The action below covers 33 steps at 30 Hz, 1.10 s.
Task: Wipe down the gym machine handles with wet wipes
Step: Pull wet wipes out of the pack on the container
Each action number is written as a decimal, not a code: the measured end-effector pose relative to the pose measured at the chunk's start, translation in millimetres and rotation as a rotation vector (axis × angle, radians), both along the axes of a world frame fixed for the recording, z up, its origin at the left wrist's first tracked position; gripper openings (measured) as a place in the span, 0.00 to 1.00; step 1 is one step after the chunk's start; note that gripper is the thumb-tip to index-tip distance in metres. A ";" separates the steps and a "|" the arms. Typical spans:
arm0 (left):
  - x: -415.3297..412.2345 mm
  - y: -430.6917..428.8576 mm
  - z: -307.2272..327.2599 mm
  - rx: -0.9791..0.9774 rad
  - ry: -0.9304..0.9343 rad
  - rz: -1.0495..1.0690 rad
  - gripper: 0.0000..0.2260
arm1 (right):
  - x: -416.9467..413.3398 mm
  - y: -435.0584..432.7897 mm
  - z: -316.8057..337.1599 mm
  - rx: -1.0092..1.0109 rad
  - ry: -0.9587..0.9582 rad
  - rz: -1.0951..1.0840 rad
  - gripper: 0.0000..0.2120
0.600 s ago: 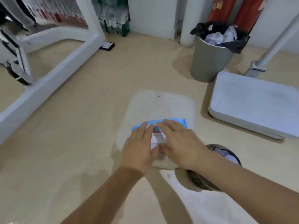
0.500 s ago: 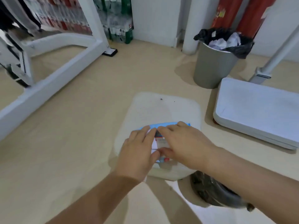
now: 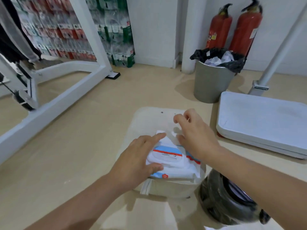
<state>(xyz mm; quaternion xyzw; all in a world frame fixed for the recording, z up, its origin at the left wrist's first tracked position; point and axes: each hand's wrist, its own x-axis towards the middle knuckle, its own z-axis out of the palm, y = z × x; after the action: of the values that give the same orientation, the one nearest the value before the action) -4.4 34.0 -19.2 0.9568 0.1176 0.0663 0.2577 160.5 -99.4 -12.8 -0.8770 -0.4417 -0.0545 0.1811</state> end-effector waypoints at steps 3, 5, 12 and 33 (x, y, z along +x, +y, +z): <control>-1.8 4.3 0.1 0.062 0.048 -0.040 0.26 | -1.8 -5.9 29.2 -0.043 0.133 0.235 0.05; -3.2 5.2 0.0 0.097 0.070 -0.061 0.28 | -7.4 -13.9 35.1 -0.226 0.281 0.355 0.05; 5.6 3.9 9.5 0.062 0.006 0.014 0.24 | -18.5 -15.7 41.5 -0.382 0.222 0.290 0.09; 21.8 -18.2 19.6 0.092 -0.019 0.161 0.06 | -39.3 3.5 42.4 0.006 0.245 0.262 0.07</control>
<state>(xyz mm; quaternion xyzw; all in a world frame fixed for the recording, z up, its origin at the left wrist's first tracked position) 17.4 15.9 0.4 0.9543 0.1883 0.1013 0.2086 121.2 -95.9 29.6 -0.8115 -0.5265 0.0755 0.2418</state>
